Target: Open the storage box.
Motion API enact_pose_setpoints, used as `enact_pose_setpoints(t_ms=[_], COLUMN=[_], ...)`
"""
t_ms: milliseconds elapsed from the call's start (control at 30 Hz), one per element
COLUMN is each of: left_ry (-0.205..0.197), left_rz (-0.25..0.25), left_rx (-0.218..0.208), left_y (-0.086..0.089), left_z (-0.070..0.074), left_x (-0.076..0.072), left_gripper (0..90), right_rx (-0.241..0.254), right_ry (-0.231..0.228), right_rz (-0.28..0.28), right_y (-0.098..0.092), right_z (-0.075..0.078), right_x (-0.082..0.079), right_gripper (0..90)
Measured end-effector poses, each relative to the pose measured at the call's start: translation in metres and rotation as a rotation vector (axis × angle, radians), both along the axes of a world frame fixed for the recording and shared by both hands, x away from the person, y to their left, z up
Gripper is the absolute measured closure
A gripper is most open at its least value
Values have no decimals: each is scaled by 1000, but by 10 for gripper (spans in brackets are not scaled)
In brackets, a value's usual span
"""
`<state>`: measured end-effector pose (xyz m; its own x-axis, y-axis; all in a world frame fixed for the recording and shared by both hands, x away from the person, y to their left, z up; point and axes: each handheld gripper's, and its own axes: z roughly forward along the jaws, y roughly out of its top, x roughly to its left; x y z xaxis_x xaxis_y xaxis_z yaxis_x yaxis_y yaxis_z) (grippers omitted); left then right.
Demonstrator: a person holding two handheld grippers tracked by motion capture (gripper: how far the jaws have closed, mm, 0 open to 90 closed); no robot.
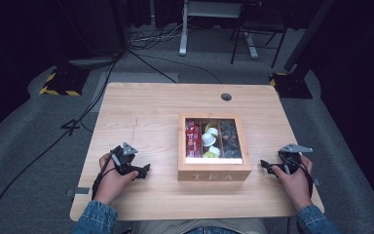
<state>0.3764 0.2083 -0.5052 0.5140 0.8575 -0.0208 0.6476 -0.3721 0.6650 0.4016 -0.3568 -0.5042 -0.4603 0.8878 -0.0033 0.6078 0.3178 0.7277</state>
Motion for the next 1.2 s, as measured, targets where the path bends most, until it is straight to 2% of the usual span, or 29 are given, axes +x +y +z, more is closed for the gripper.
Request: enact_pose_setpoints(t_ms=[200, 400, 533, 600, 700, 800, 967, 1033, 1067, 1100, 1167, 1200], left_ry=[-3, -13, -3, 6, -9, -23, -23, -27, -27, -24, -35, -40], left_rz=[-12, -6, 3, 8, 5, -7, -41, -82, -82, -104, -130, -137], left_rx=[-6, -11, -11, -10, -14, -36, -41, -46, -46, -67, -69, -79], left_y=[0, 0, 1, 1, 0, -3, -11, -21, -21, -27, -33, -37], left_z=[0, 4, 6, 10, 18, 27, 37, 45, 45, 49, 54, 56], left_x=[1, 0, -2, -3, -5, -10, -17, -23, -23, -27, -31, -33], left_gripper=[37, 167, 209, 223, 229, 241, 272, 279, 284, 288, 294, 299], right_rx=[0, 0, 0, 0, 0, 0, 0, 6, 6, 9, 10, 11], right_ry=[0, 0, -1, -1, 0, 0, -1, -7, -7, -11, -18, -19], right_rz=[0, 0, -1, -1, 0, 0, 2, 15, 15, 39, 38, 35], right_y=[0, 0, 0, 0, 0, 0, 0, -1, -1, -2, -1, -1], right_z=[0, 0, 0, 0, 0, 0, 0, 1, 1, 2, 3, 3], right_x=[0, 0, 0, 0, 0, 0, 0, -1, -1, -1, -1, -1], right_gripper=[91, 91, 91, 90, 91, 91, 98, 161, 161, 231, 315, 316])
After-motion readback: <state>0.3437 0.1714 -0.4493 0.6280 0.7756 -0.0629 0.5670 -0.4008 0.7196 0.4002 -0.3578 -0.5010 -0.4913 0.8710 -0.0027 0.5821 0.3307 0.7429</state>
